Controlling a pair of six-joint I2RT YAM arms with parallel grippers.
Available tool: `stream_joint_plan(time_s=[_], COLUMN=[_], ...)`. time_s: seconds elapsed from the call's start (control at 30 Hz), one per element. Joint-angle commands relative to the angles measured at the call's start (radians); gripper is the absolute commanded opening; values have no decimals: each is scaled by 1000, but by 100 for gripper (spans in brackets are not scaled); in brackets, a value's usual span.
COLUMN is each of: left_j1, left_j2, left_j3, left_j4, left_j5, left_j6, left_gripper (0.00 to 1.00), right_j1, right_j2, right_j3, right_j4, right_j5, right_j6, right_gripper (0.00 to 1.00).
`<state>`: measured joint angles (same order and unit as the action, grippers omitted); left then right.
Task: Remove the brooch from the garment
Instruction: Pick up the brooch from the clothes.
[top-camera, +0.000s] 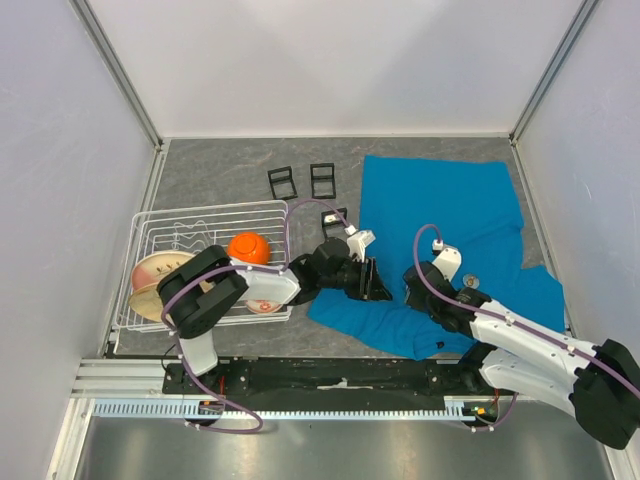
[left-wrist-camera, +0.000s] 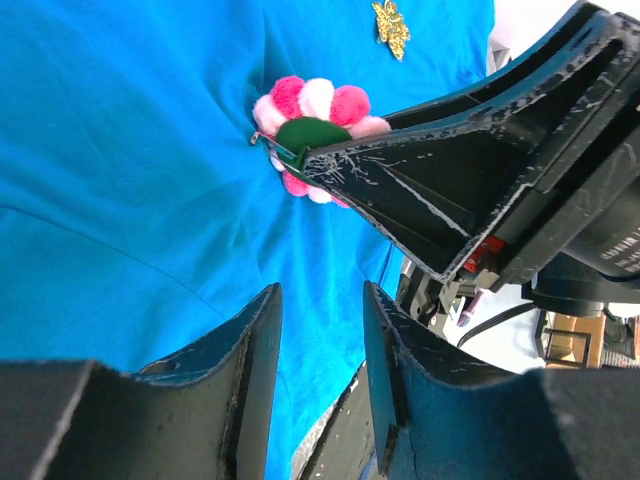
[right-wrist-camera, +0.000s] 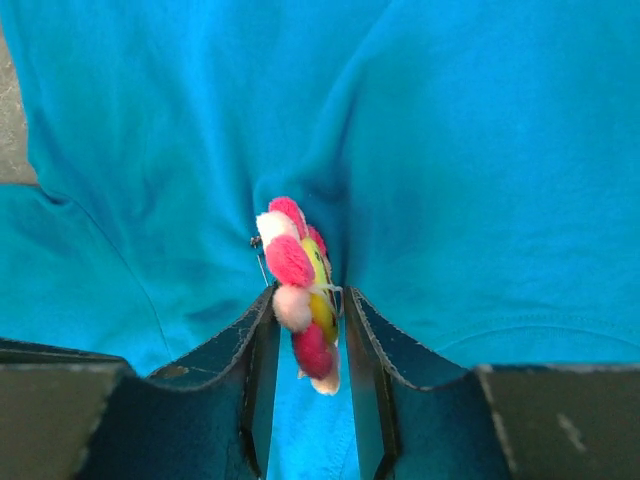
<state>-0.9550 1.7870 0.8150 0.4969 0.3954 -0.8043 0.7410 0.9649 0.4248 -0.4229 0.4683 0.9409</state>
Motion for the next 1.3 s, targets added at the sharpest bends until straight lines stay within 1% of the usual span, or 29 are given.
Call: stream_joint_plan(time_s=[0.0,0.1,0.2,0.27,0.3,0.4,0.43,0.53,0.67,0.7,0.83,0.87,1.0,1.1,1.13,1.23,1.27], left_j1=[-2,-2,-2,-1,-2,-4,-2,-5,-7,-5,-13,-16,-21,-22,-22,-22,-22], left_j2=[46,78,97,110,117,133,135,129,121,120,124,126,124,121,121,115,114], left_j3=[56,55,43,39,38,32,27,3,-23,-23,-24,-22,-17,-14,-14,-14,-11], left_j4=[43,42,42,42,42,43,46,66,77,78,95,97,107,108,108,108,108], left_j5=[49,45,31,31,33,43,45,48,48,51,57,59,62,65,65,66,66], left_j6=[-16,-13,-9,-4,-4,-6,-6,-12,-16,-16,-22,-22,-27,-27,-27,-26,-26], left_gripper=[44,40,38,37,36,31,29,28,26,26,26,25,25,25,25,26,26], right_j1=[-8,-9,-9,-9,-11,-9,-11,-9,-17,-23,-35,-40,-61,-71,-72,-83,-86], right_j2=[-22,-15,-18,-31,-32,-23,-11,-3,6,14,60,67,109,129,132,123,115], right_j3=[-6,-15,-26,-32,-38,-38,-37,-32,-32,-24,11,18,46,51,51,42,35], right_j4=[-45,-34,-2,36,45,59,58,61,91,95,98,102,98,99,101,108,140], right_j5=[39,49,38,24,14,12,15,16,10,6,-6,-13,-34,-43,-48,-72,-85], right_j6=[39,35,12,-11,-16,-17,-17,-13,-8,-16,-62,-76,-109,-139,-143,-146,-151], right_gripper=[37,33,24,21,21,27,33,39,43,44,54,54,51,46,40,33,32])
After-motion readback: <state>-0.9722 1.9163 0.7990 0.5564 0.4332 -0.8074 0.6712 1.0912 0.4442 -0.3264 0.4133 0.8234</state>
